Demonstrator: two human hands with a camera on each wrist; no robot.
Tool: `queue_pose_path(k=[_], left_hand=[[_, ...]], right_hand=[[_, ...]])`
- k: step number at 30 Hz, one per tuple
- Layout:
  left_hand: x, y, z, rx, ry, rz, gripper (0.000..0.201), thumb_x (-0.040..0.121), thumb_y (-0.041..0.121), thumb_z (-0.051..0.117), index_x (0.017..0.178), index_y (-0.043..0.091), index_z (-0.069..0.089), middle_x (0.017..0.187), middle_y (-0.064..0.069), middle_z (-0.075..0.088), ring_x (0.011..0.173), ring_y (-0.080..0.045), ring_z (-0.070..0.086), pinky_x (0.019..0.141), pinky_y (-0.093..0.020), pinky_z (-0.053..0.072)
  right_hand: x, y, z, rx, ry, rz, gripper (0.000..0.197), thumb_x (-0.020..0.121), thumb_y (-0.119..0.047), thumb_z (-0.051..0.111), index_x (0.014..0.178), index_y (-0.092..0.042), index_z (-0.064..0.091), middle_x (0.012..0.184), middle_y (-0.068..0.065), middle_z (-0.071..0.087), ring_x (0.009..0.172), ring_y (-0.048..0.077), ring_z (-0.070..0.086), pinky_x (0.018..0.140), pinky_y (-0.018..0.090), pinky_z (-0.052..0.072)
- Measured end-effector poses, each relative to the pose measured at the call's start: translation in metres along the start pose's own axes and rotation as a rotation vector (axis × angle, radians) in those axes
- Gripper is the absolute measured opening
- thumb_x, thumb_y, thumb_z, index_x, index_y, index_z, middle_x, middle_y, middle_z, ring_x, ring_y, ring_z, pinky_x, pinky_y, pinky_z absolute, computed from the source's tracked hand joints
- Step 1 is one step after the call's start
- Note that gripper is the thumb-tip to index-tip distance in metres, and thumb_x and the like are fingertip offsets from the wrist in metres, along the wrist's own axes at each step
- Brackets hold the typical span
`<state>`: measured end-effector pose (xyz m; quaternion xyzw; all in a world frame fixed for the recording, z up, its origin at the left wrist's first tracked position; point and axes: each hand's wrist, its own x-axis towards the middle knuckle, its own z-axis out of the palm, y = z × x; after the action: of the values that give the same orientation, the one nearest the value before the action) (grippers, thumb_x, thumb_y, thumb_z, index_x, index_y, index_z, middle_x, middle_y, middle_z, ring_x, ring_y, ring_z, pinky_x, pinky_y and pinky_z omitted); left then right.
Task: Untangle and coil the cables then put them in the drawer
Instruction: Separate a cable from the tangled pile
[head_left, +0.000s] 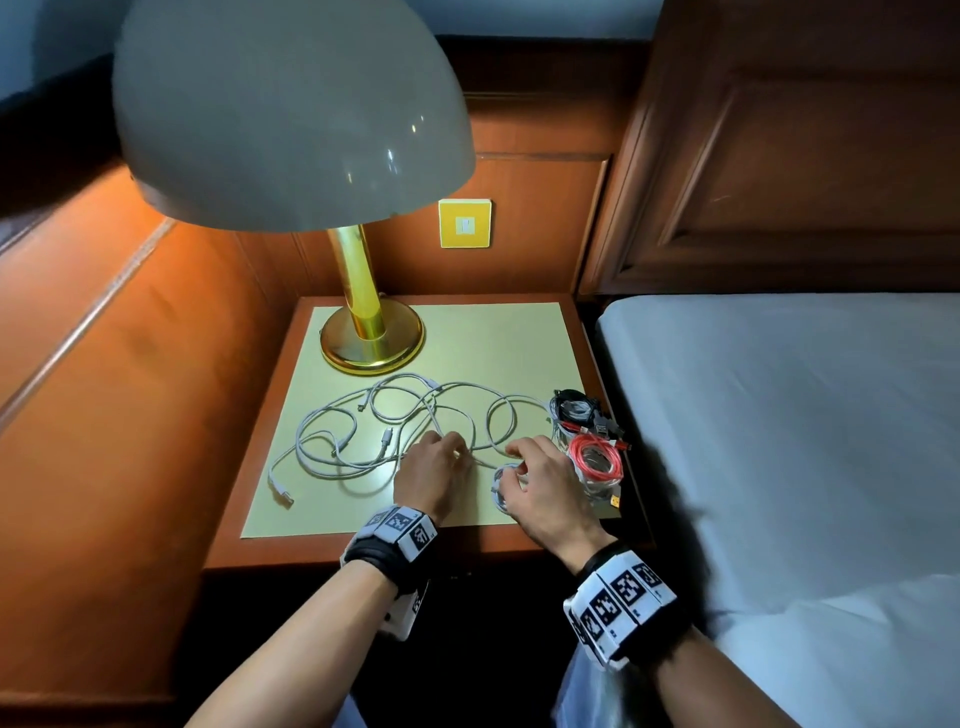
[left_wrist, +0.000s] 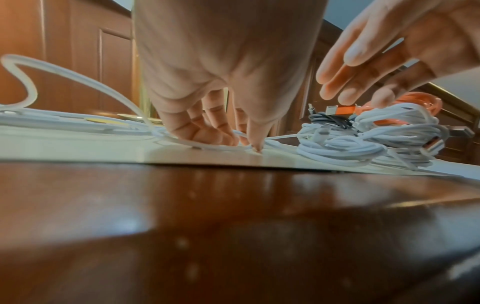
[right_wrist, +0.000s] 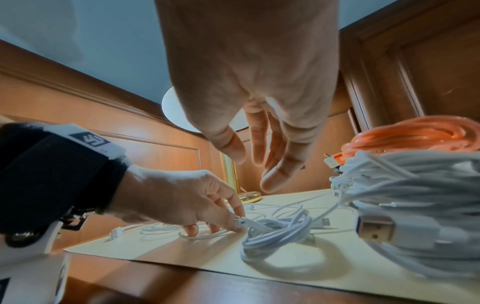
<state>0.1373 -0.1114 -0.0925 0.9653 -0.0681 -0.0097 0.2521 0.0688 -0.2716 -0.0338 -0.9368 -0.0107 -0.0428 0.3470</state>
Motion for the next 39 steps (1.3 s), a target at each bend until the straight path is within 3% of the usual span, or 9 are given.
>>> queue_pose_path(k=[5, 11, 15, 17, 20, 22, 27, 32, 39], left_hand=[[0.004, -0.006, -0.006, -0.024, 0.036, -0.065, 0.020, 0.096, 0.036, 0.061, 0.109, 0.022, 0.066, 0.103, -0.005, 0.059, 0.098, -0.029, 0.060, 0.070, -0.033, 0.044], [0.006, -0.018, -0.016, -0.116, 0.065, -0.116, 0.018, 0.092, 0.029, 0.067, 0.107, 0.018, 0.069, 0.104, -0.007, 0.061, 0.097, -0.029, 0.062, 0.079, -0.038, 0.052], [-0.001, -0.024, -0.028, -0.226, 0.140, -0.088, 0.014, 0.091, 0.023, 0.071, 0.101, 0.014, 0.072, 0.091, -0.005, 0.062, 0.082, -0.022, 0.061, 0.079, -0.033, 0.049], [-0.006, -0.025, -0.039, -0.278, 0.196, -0.074, 0.011, 0.091, 0.023, 0.071, 0.098, 0.015, 0.072, 0.086, -0.002, 0.064, 0.072, -0.010, 0.057, 0.075, -0.026, 0.048], [-0.017, -0.024, -0.055, -0.338, 0.258, -0.043, 0.009, 0.092, 0.026, 0.071, 0.095, 0.017, 0.073, 0.084, 0.000, 0.067, 0.074, 0.002, 0.057, 0.069, -0.004, 0.036], [-0.026, -0.023, -0.062, -0.380, 0.271, -0.028, 0.008, 0.091, 0.025, 0.073, 0.094, 0.018, 0.073, 0.083, 0.003, 0.067, 0.076, 0.003, 0.059, 0.069, -0.001, 0.036], [-0.048, -0.020, -0.071, -0.481, 0.267, 0.013, 0.005, 0.089, 0.025, 0.075, 0.090, 0.021, 0.073, 0.084, 0.008, 0.068, 0.085, -0.002, 0.062, 0.067, -0.016, 0.050], [-0.065, -0.018, -0.074, -0.492, 0.251, 0.043, 0.005, 0.088, 0.021, 0.076, 0.091, 0.021, 0.073, 0.084, 0.010, 0.068, 0.086, -0.003, 0.063, 0.063, -0.024, 0.052], [-0.081, -0.014, -0.082, -0.572, 0.188, 0.014, 0.008, 0.089, 0.025, 0.075, 0.096, 0.028, 0.073, 0.091, 0.011, 0.071, 0.088, -0.005, 0.065, 0.066, -0.028, 0.055]], right_hand=[[0.008, -0.002, -0.002, -0.014, -0.012, -0.002, 0.030, 0.096, -0.011, 0.054, 0.123, -0.006, 0.063, 0.122, 0.010, 0.061, 0.107, 0.023, 0.060, 0.092, 0.030, 0.049], [0.022, -0.002, -0.001, -0.117, -0.056, -0.004, 0.034, 0.098, -0.008, 0.049, 0.129, -0.005, 0.061, 0.126, 0.011, 0.060, 0.108, 0.026, 0.060, 0.087, 0.033, 0.051], [0.035, 0.004, 0.002, -0.201, -0.120, -0.005, 0.037, 0.098, -0.004, 0.047, 0.133, -0.007, 0.059, 0.132, 0.008, 0.056, 0.113, 0.025, 0.058, 0.089, 0.036, 0.053], [0.041, 0.005, 0.006, -0.233, -0.164, 0.007, 0.036, 0.098, -0.004, 0.047, 0.133, -0.007, 0.058, 0.132, 0.007, 0.056, 0.117, 0.024, 0.054, 0.092, 0.036, 0.052], [0.047, 0.007, 0.014, -0.299, -0.201, 0.023, 0.033, 0.099, -0.010, 0.049, 0.131, -0.009, 0.057, 0.131, 0.008, 0.057, 0.120, 0.025, 0.049, 0.094, 0.037, 0.049], [0.051, 0.007, 0.020, -0.335, -0.201, 0.027, 0.032, 0.100, -0.014, 0.050, 0.131, -0.011, 0.056, 0.132, 0.006, 0.056, 0.120, 0.025, 0.048, 0.094, 0.039, 0.049], [0.058, 0.006, 0.027, -0.464, -0.249, 0.035, 0.030, 0.101, -0.015, 0.047, 0.129, -0.011, 0.055, 0.134, 0.007, 0.051, 0.124, 0.029, 0.047, 0.095, 0.042, 0.047], [0.064, 0.008, 0.031, -0.494, -0.271, 0.042, 0.026, 0.100, -0.009, 0.044, 0.120, -0.012, 0.061, 0.127, 0.008, 0.056, 0.119, 0.030, 0.050, 0.090, 0.043, 0.049], [0.069, 0.009, 0.036, -0.337, -0.152, 0.025, 0.022, 0.099, -0.007, 0.051, 0.115, -0.009, 0.066, 0.115, 0.009, 0.059, 0.108, 0.028, 0.057, 0.074, 0.029, 0.041]])
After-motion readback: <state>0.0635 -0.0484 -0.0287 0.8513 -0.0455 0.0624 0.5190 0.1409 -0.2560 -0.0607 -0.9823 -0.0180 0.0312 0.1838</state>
